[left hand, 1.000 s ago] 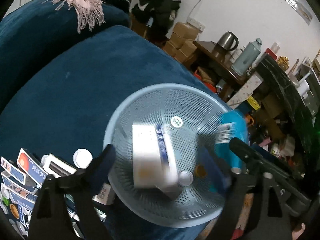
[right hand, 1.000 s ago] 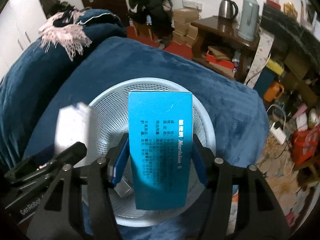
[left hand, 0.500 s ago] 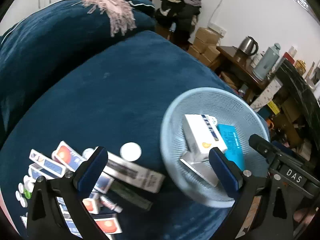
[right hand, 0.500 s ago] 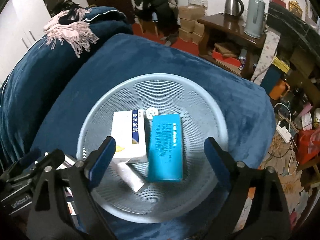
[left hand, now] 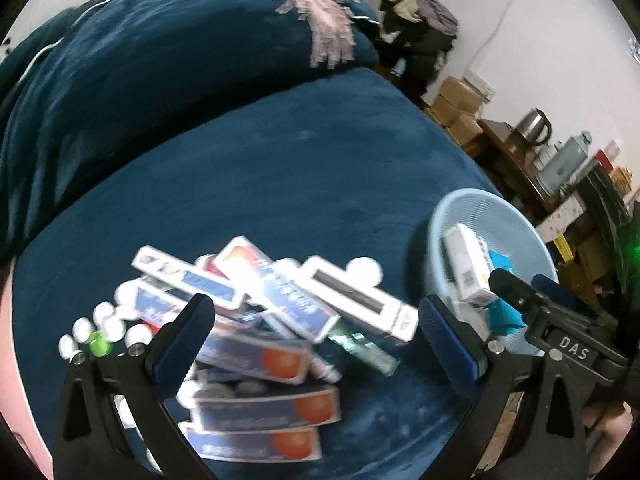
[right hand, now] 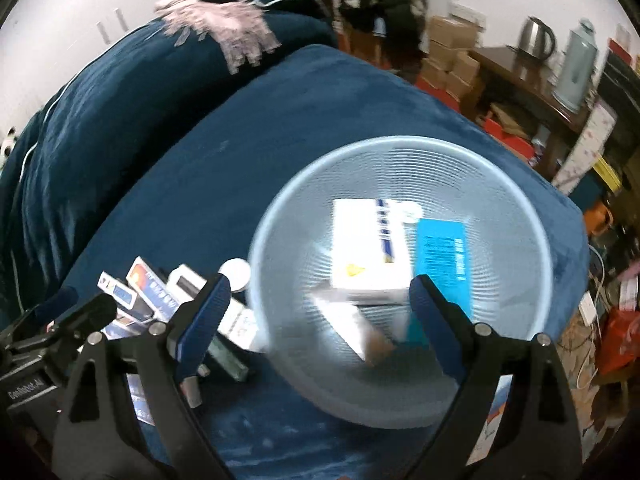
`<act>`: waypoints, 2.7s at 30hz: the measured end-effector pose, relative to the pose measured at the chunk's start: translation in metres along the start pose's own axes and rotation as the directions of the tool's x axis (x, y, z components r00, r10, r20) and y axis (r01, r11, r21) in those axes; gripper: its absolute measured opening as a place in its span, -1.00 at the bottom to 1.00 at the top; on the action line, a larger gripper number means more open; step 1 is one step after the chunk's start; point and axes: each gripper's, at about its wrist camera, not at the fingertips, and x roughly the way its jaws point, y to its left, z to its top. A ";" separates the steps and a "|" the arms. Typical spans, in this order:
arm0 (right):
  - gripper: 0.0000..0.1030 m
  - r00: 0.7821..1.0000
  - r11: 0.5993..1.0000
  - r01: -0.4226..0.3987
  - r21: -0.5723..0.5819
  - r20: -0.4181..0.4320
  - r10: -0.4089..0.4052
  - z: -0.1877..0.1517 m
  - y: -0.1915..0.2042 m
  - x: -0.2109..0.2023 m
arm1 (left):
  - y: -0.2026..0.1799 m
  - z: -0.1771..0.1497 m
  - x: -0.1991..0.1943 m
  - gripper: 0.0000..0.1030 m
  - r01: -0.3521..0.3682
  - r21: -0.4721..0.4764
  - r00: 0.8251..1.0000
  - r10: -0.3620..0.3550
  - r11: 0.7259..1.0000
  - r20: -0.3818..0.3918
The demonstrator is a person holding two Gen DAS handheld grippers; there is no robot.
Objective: Organize objects
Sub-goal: 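Move both grippers back to the pile of boxes and caps, then grasp the blue box with orange circle in right gripper while left grasps white-yellow box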
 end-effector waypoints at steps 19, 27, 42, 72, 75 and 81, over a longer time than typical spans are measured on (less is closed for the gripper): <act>0.78 0.973 0.864 -0.171 -0.474 -0.218 0.074 -0.046 0.174 0.050 | 0.192 -0.072 -0.026 0.98 -0.177 -0.260 0.984 0.163 0.949 -0.078; 0.75 0.969 0.704 -0.130 -0.698 -0.240 -0.058 -0.073 0.231 0.085 | 0.237 -0.101 -0.028 0.98 -0.200 -0.318 0.979 0.176 0.927 -0.103; -0.18 0.954 0.703 -0.176 -0.689 -0.296 -0.051 -0.070 0.215 0.088 | 0.267 -0.136 -0.022 0.98 -0.173 -0.368 0.982 0.131 0.913 -0.138; -0.39 0.940 0.760 -0.328 -0.561 -0.272 0.205 -0.064 0.215 0.043 | 0.229 -0.133 -0.030 0.34 -0.129 -0.363 0.990 0.097 0.923 -0.105; 0.31 0.952 0.789 -0.282 -0.545 -0.260 0.160 -0.063 0.214 0.048 | 0.221 -0.128 -0.029 0.34 -0.125 -0.344 0.990 0.094 0.931 -0.105; 0.62 0.956 0.814 -0.264 -0.518 -0.251 0.150 -0.048 0.215 0.069 | 0.222 -0.125 -0.029 0.34 -0.108 -0.366 0.992 0.079 0.924 -0.094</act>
